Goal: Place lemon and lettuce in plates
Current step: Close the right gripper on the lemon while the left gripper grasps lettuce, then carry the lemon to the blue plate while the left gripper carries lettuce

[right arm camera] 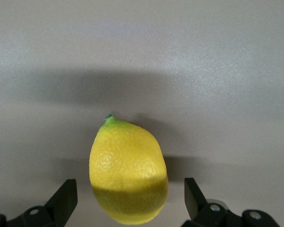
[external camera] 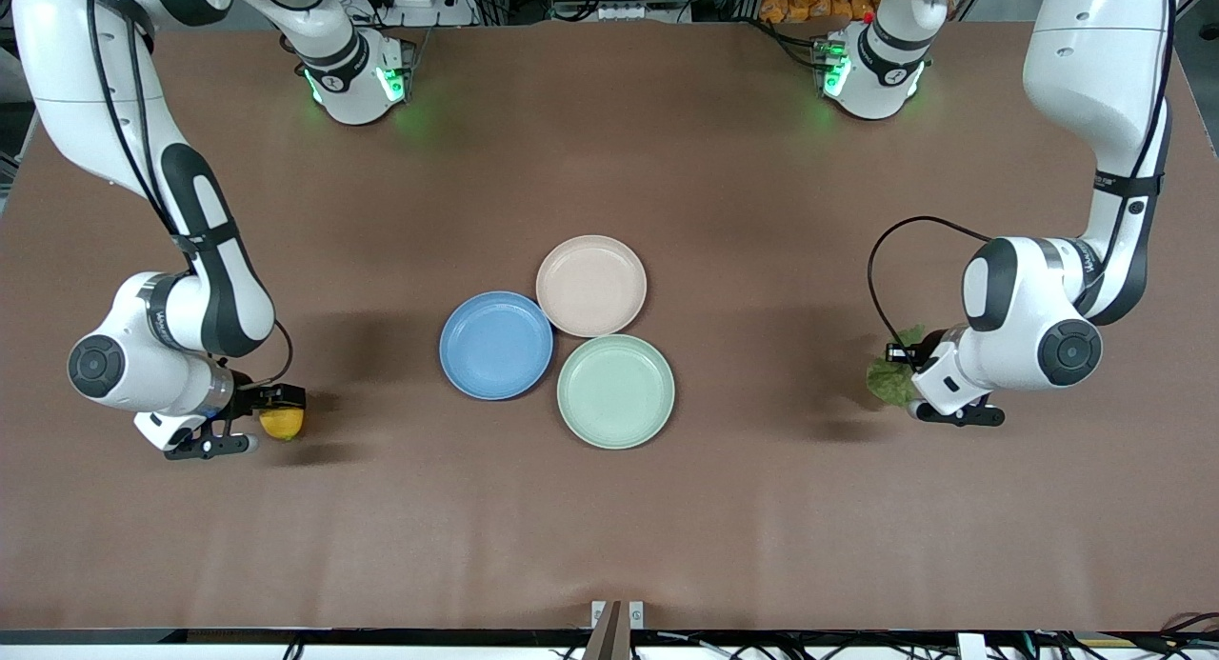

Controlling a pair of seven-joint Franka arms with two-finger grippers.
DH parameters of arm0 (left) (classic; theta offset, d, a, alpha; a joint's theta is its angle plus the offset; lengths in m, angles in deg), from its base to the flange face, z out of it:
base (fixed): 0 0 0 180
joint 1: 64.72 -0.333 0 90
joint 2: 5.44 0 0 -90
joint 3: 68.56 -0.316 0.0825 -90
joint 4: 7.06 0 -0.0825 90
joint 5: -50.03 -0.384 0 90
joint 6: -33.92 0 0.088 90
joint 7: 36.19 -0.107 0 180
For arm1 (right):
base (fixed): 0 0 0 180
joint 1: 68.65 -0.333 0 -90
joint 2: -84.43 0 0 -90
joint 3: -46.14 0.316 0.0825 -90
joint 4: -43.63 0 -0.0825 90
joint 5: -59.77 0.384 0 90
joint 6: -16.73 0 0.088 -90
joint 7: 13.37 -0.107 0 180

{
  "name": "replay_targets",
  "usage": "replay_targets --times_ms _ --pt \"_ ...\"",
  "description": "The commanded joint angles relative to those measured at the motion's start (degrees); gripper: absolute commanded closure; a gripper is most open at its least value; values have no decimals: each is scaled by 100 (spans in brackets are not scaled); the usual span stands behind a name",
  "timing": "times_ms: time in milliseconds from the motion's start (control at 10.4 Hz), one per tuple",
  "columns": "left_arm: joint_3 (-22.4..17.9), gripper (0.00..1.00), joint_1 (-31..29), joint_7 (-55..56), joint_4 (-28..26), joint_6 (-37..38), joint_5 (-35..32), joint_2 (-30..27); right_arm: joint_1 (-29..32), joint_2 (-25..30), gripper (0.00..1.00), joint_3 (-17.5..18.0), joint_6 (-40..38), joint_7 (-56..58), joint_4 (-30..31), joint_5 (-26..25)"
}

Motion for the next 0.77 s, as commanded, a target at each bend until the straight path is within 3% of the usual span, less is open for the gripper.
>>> replay_targets --times_ms 0,96,193,289,481,674 --pt "157 100 42 450 35 143 120 -49 24 -172 0 49 189 104 -74 127" --pt "228 100 42 679 35 152 120 -66 7 -173 0 40 190 95 -83 136" --pt "272 100 51 777 44 169 120 -75 7 -173 10 40 190 104 -83 128" --pt "290 100 59 865 70 178 120 -84 -11 -164 46 40 173 95 -83 119" --pt "474 100 68 1276 262 405 120 -84 -11 -147 100 49 120 95 -135 119" --pt "702 100 59 1717 386 565 120 -93 -107 -68 100 197 -534 -27 -423 145"
